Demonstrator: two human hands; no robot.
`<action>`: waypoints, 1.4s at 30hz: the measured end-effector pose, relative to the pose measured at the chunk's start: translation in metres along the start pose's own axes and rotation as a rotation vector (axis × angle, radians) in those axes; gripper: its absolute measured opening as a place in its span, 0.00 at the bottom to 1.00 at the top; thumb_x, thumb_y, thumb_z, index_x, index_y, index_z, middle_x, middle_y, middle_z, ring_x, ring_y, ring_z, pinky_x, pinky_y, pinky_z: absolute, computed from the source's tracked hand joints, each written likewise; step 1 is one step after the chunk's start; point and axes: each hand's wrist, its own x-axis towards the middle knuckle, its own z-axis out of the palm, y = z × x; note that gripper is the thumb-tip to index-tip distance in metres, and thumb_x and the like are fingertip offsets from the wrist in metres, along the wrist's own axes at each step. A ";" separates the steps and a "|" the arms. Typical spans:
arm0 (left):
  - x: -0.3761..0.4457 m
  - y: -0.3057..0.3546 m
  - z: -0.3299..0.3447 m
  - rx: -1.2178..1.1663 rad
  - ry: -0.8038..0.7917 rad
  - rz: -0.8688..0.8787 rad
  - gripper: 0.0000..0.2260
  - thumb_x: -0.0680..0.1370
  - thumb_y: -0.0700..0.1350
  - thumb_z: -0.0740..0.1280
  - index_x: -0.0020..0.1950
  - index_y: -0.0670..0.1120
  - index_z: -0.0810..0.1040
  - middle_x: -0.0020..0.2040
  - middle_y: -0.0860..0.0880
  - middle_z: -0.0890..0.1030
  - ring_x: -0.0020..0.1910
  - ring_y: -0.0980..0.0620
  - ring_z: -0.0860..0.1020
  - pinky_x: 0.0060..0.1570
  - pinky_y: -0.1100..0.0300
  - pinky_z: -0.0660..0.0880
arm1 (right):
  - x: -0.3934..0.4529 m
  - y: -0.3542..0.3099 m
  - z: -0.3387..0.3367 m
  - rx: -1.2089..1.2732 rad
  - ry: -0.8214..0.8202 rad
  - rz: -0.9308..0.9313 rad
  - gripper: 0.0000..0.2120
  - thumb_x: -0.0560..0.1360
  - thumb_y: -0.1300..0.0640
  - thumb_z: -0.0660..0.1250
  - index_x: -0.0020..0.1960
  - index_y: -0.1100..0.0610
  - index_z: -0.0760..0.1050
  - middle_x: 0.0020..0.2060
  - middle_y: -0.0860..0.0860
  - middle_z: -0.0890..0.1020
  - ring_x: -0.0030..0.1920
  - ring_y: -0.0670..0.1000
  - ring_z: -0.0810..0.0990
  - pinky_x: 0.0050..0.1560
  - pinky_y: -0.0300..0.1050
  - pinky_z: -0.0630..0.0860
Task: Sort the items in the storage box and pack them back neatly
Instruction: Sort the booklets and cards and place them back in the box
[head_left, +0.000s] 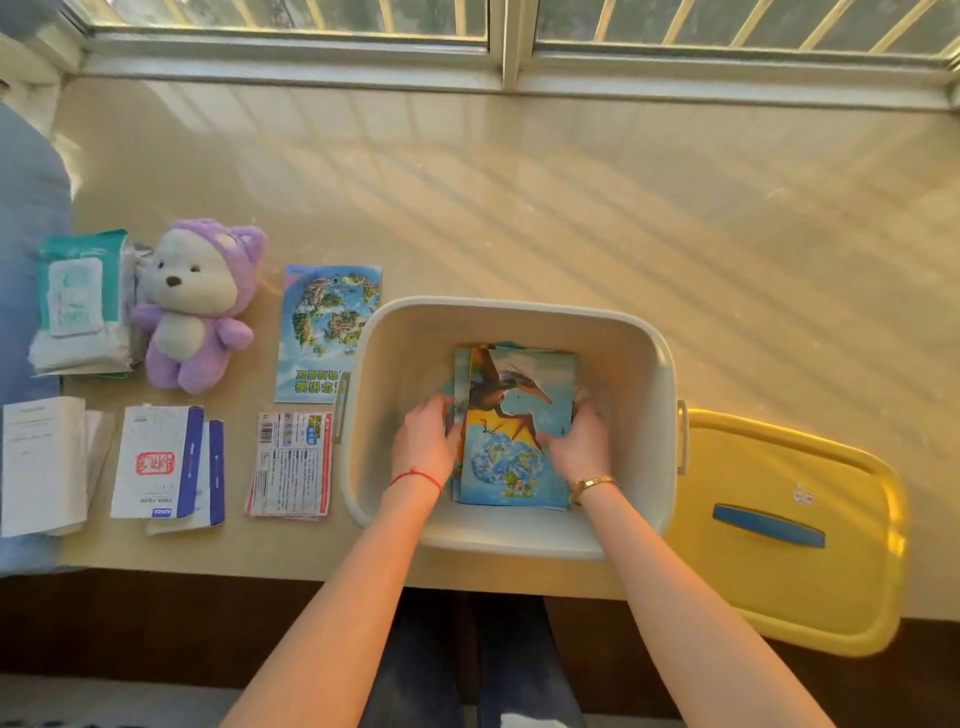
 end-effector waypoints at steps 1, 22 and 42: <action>0.001 0.000 0.001 0.003 0.000 -0.003 0.13 0.77 0.47 0.66 0.61 0.47 0.76 0.54 0.46 0.80 0.52 0.45 0.79 0.48 0.52 0.76 | 0.001 0.001 -0.001 -0.013 0.017 -0.009 0.23 0.68 0.56 0.74 0.59 0.59 0.71 0.55 0.57 0.78 0.57 0.59 0.77 0.56 0.53 0.77; 0.015 0.008 0.029 -0.047 0.051 -0.117 0.15 0.71 0.41 0.72 0.54 0.43 0.71 0.51 0.42 0.78 0.49 0.40 0.78 0.46 0.51 0.73 | -0.029 0.004 -0.035 0.033 0.142 -0.022 0.14 0.78 0.65 0.59 0.63 0.58 0.63 0.48 0.58 0.80 0.45 0.60 0.80 0.39 0.52 0.78; 0.002 0.008 0.017 0.004 -0.047 -0.129 0.07 0.73 0.45 0.71 0.42 0.46 0.75 0.45 0.46 0.80 0.43 0.45 0.78 0.41 0.56 0.74 | -0.056 -0.003 -0.060 0.232 0.145 -0.086 0.23 0.79 0.64 0.62 0.72 0.60 0.61 0.57 0.51 0.75 0.44 0.44 0.75 0.40 0.27 0.71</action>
